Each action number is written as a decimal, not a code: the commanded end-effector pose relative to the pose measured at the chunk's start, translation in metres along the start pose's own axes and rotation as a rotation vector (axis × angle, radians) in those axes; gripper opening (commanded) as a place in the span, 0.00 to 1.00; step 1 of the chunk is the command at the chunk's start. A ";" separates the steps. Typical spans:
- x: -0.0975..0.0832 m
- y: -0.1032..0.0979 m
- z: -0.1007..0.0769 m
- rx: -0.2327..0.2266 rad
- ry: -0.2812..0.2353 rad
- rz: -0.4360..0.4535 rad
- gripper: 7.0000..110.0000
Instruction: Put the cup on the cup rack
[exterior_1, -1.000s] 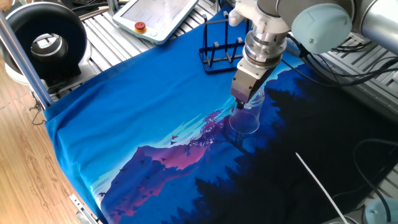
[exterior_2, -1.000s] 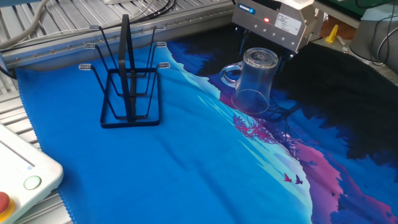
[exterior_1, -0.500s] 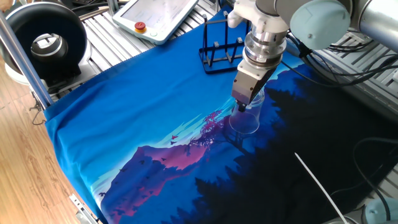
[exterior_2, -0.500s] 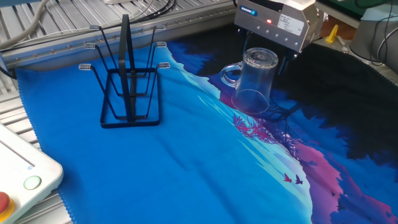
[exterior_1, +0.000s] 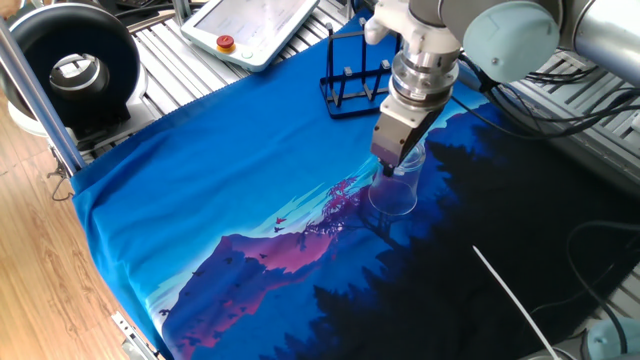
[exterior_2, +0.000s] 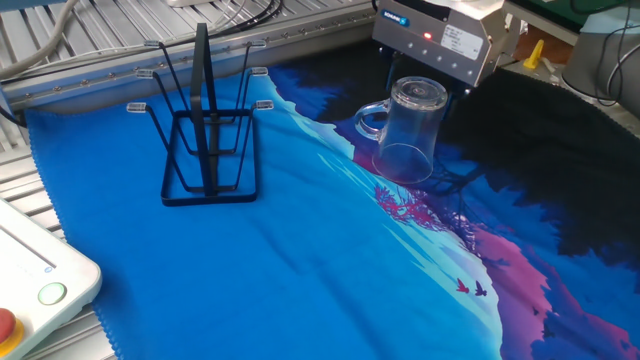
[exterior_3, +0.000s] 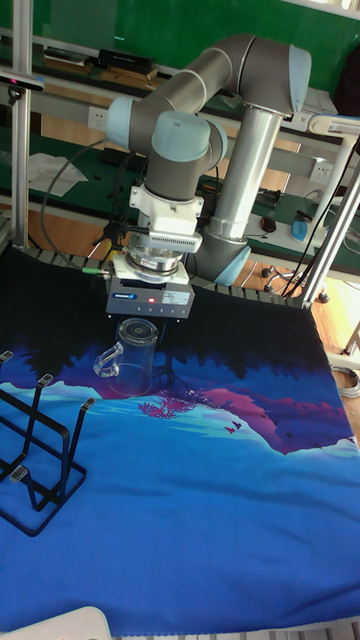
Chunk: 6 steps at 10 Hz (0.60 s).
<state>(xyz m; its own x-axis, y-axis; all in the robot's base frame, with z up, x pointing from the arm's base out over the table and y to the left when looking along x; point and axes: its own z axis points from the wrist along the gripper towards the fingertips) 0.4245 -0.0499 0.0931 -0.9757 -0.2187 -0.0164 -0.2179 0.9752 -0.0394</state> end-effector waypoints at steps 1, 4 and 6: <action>-0.003 0.007 0.000 -0.034 -0.010 0.040 0.57; -0.003 0.010 0.000 -0.049 -0.013 0.051 0.57; 0.000 0.009 -0.001 -0.047 -0.017 0.056 0.57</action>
<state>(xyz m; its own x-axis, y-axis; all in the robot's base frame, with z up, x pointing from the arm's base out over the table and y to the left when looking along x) 0.4236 -0.0433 0.0918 -0.9833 -0.1805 -0.0231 -0.1804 0.9836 -0.0061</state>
